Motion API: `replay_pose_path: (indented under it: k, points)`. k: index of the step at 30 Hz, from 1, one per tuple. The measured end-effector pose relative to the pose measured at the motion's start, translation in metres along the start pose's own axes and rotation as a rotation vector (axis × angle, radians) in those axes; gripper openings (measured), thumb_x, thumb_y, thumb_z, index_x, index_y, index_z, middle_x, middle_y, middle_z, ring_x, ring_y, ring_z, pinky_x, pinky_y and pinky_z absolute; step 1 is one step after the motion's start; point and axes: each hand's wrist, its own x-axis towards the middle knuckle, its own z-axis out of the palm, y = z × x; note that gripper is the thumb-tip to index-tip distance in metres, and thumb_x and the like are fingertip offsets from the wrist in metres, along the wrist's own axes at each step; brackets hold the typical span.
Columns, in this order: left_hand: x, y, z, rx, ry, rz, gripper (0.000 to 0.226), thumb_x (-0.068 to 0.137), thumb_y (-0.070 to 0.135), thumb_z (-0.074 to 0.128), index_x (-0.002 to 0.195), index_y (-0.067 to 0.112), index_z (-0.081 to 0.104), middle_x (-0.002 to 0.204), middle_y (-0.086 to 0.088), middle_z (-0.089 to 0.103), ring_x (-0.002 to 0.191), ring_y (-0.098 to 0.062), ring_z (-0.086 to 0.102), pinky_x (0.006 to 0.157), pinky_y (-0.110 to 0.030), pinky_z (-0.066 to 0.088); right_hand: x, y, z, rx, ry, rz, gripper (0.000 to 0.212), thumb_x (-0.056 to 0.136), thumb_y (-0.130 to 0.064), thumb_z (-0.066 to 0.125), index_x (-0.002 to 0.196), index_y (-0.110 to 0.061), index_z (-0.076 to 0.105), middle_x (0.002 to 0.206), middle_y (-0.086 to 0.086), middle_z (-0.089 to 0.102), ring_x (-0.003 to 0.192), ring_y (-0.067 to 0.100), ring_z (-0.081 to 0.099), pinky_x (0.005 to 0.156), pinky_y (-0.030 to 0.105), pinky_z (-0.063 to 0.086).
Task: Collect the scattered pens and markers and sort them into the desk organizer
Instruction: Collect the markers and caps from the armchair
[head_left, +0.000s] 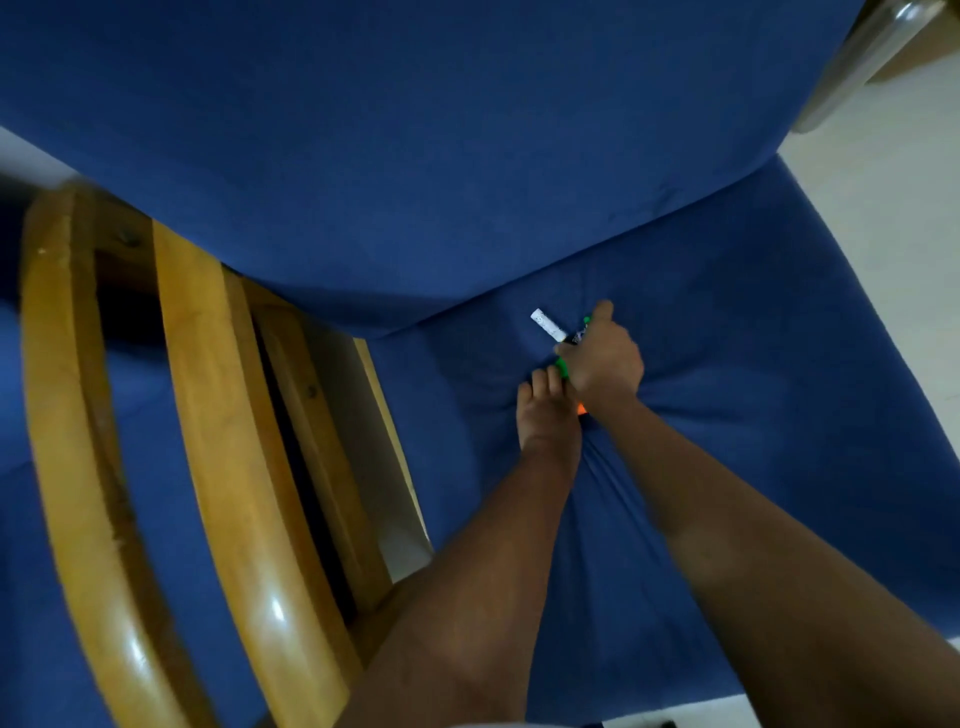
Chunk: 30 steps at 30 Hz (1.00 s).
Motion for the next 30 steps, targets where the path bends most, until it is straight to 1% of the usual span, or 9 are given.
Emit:
replay_pose_path:
  k: [7,10,12,15,18,22,26,28,30]
  points:
    - [0.003,0.003,0.004,-0.097,0.005,-0.036,0.043,0.096,0.017,0.038,0.138,0.014,0.030,0.139,-0.009,0.031,0.125,-0.026,0.034,0.104,-0.037,0.029,0.005,0.015,0.002,0.337,0.315,0.111,0.024,0.084,-0.025,0.062,0.094,-0.005,0.053,0.105,0.017,0.059,0.094,0.030,0.057,0.070,0.026,0.035]
    - [0.005,0.002,0.005,-0.115,-0.002,-0.040,0.048,0.093,0.016,0.044,0.139,0.013,0.029,0.141,-0.009,0.028,0.129,-0.028,0.030,0.109,-0.040,0.026,0.013,0.007,-0.023,0.495,0.426,0.121,0.025,0.083,-0.023,0.061,0.095,-0.010,0.045,0.091,0.009,0.058,0.088,0.030,0.059,0.079,0.037,0.047]
    - [0.005,0.003,0.005,-0.108,-0.005,-0.039,0.048,0.093,0.017,0.046,0.138,0.013,0.029,0.141,-0.009,0.028,0.129,-0.028,0.030,0.109,-0.041,0.026,0.022,-0.014,-0.039,0.263,0.341,-0.066,0.029,0.081,-0.023,0.060,0.104,-0.011,0.046,0.092,0.006,0.059,0.093,0.033,0.060,0.077,0.039,0.046]
    - [0.007,0.002,0.006,-0.120,-0.027,-0.055,0.054,0.092,0.017,0.050,0.140,0.012,0.026,0.144,-0.010,0.027,0.132,-0.027,0.028,0.110,-0.041,0.026,0.025,-0.046,-0.031,-0.334,-0.045,-0.406,0.039,0.080,-0.026,0.066,0.113,-0.014,0.048,0.105,0.008,0.064,0.099,0.032,0.060,0.078,0.038,0.048]
    - [0.004,0.000,0.008,-0.116,-0.042,-0.046,0.065,0.094,0.021,0.050,0.147,0.010,0.015,0.153,-0.012,0.015,0.142,-0.028,0.015,0.114,-0.041,0.020,0.013,-0.042,-0.002,-0.840,-0.318,-0.524,0.030,0.088,-0.025,0.059,0.114,-0.012,0.053,0.104,0.006,0.059,0.086,0.024,0.054,0.069,0.033,0.042]
    - [0.006,-0.001,0.009,-0.187,0.030,-0.054,0.054,0.096,0.019,0.043,0.145,0.011,0.020,0.153,-0.012,0.018,0.139,-0.027,0.021,0.111,-0.039,0.023,0.027,-0.020,-0.008,-0.556,-0.460,-0.427,0.022,0.085,-0.030,0.065,0.100,-0.014,0.061,0.102,0.006,0.063,0.085,0.019,0.051,0.071,0.030,0.040]
    - [-0.009,0.001,0.025,-0.247,0.264,-0.038,0.038,0.090,0.017,0.048,0.127,0.015,0.049,0.131,-0.006,0.051,0.115,-0.022,0.049,0.099,-0.034,0.039,0.026,-0.005,-0.011,-0.330,-0.489,-0.383,0.018,0.078,-0.024,0.072,0.091,-0.012,0.068,0.089,0.006,0.066,0.082,0.019,0.056,0.071,0.028,0.041]
    - [-0.023,-0.003,0.040,-0.348,0.409,0.012,0.030,0.083,0.013,0.046,0.107,0.016,0.063,0.109,-0.004,0.064,0.100,-0.021,0.060,0.092,-0.032,0.046,0.022,-0.003,-0.010,-0.346,-0.511,-0.359,0.022,0.077,-0.026,0.074,0.088,-0.007,0.069,0.084,0.008,0.065,0.079,0.021,0.056,0.065,0.028,0.040]
    - [-0.036,-0.002,0.061,-0.408,0.532,0.039,0.031,0.083,0.006,0.039,0.100,0.010,0.064,0.109,-0.010,0.067,0.105,-0.026,0.063,0.100,-0.038,0.047,0.013,-0.003,-0.009,-0.488,-0.552,-0.367,0.022,0.075,-0.029,0.075,0.082,-0.009,0.069,0.080,0.007,0.062,0.077,0.021,0.054,0.059,0.027,0.037]
